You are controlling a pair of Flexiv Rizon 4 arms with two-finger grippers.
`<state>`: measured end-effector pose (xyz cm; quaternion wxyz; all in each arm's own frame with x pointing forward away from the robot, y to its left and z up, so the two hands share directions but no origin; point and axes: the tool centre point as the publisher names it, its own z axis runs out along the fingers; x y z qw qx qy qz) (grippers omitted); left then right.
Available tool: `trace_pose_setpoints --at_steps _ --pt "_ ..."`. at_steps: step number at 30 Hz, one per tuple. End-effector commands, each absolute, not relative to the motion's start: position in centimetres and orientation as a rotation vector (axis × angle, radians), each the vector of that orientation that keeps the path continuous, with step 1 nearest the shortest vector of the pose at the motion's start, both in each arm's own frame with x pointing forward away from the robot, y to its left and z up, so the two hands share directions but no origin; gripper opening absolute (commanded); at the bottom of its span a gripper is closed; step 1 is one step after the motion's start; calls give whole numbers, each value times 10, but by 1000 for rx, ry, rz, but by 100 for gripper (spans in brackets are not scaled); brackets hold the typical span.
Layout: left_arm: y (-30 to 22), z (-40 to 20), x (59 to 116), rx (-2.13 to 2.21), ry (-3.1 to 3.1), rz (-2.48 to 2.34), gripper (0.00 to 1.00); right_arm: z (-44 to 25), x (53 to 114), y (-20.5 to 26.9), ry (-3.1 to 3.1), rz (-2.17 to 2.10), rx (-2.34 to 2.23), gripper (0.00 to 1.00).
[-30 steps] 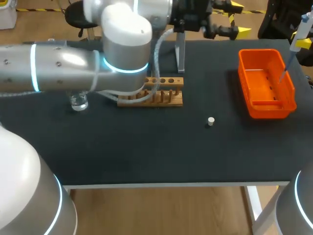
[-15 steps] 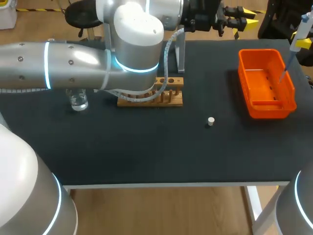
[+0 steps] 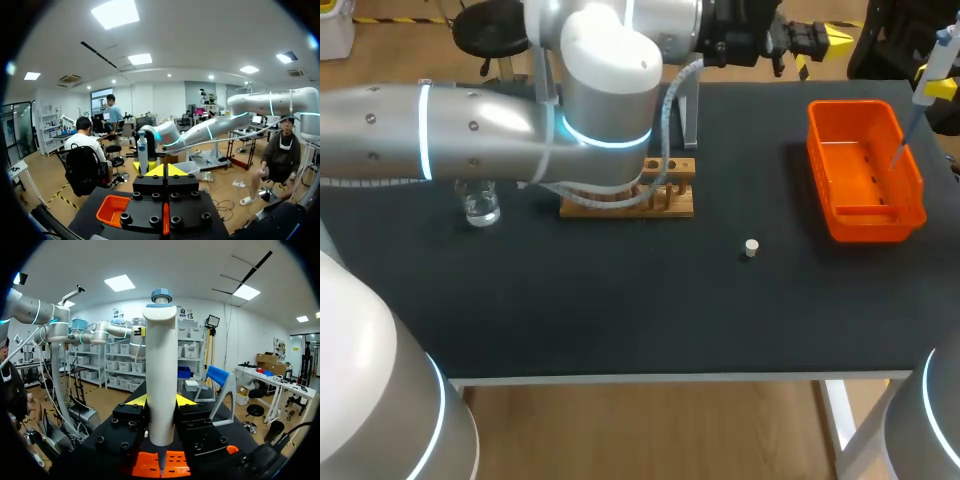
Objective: Invert the test tube, pick up the pipette, mount the tip to pipette, aspirate from beaker and dispense into the tube, eject the tip, return the pipette, and cap with the stopper.
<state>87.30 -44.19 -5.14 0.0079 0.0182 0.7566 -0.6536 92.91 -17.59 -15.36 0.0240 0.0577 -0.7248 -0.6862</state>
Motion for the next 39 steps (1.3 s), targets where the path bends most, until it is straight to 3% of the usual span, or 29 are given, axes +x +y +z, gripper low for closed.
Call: trace_pose_setpoints --at_steps 1,17,39 --pt "-474 -51 877 45 2368 -2035 0 -152 928 -175 -2249 -2120 178 0" --pt "-533 -40 886 104 2266 -2044 0 -152 928 -175 -2249 -2120 178 0" --pt "-561 -46 896 38 2190 -2102 0 -152 928 -175 -2249 -2120 178 0"
